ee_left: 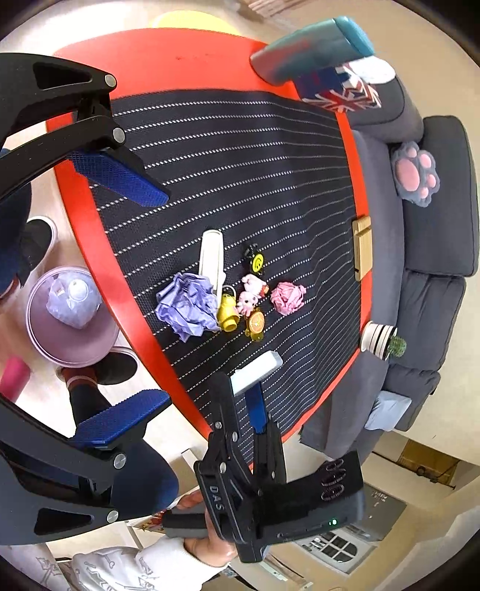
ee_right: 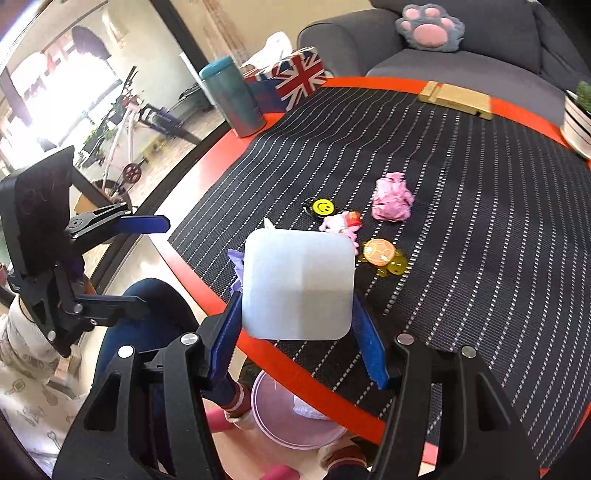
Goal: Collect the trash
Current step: 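Lift the tissue pack with the right gripper while the left gripper grasps the purple crumpled paper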
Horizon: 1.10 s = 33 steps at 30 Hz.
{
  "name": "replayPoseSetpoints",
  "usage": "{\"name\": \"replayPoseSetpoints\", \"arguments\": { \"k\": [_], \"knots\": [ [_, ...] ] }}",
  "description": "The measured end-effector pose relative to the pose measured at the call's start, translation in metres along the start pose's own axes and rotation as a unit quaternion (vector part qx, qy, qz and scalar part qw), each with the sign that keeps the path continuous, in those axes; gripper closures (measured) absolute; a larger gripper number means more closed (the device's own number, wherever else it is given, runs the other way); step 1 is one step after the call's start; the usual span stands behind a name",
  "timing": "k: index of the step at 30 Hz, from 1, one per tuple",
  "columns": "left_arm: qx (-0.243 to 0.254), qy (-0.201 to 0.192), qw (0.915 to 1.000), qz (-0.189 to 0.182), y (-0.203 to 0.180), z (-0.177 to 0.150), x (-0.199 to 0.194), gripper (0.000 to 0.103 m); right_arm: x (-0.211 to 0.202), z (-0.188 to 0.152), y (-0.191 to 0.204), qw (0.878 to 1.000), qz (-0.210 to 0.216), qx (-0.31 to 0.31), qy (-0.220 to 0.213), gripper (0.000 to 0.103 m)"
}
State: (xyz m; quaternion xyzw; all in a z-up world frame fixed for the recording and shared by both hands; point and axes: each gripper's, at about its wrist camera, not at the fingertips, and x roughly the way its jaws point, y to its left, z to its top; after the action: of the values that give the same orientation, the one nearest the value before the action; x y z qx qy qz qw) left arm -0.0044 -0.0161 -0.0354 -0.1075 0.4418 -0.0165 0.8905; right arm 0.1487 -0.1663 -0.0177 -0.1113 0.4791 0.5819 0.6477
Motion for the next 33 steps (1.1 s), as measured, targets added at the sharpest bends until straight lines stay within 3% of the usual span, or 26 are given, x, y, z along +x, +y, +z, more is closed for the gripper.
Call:
{"name": "replayPoseSetpoints", "arguments": {
  "k": [17, 28, 33],
  "knots": [
    [0.029, 0.068, 0.9973, 0.006, -0.011, 0.026, 0.052, 0.008, -0.031, -0.02, -0.011, 0.998, -0.032, 0.044, -0.035, 0.045],
    [0.029, 0.104, 0.9936, 0.034, -0.008, 0.027, 0.086, 0.008, -0.038, -0.033, -0.026, 0.996, -0.033, 0.065, -0.043, 0.045],
    [0.026, 0.112, 0.9929, 0.033, -0.007, 0.025, 0.095, 0.033, -0.039, -0.036, -0.03, 0.996, -0.033, 0.069, -0.044, 0.045]
  ]
}}
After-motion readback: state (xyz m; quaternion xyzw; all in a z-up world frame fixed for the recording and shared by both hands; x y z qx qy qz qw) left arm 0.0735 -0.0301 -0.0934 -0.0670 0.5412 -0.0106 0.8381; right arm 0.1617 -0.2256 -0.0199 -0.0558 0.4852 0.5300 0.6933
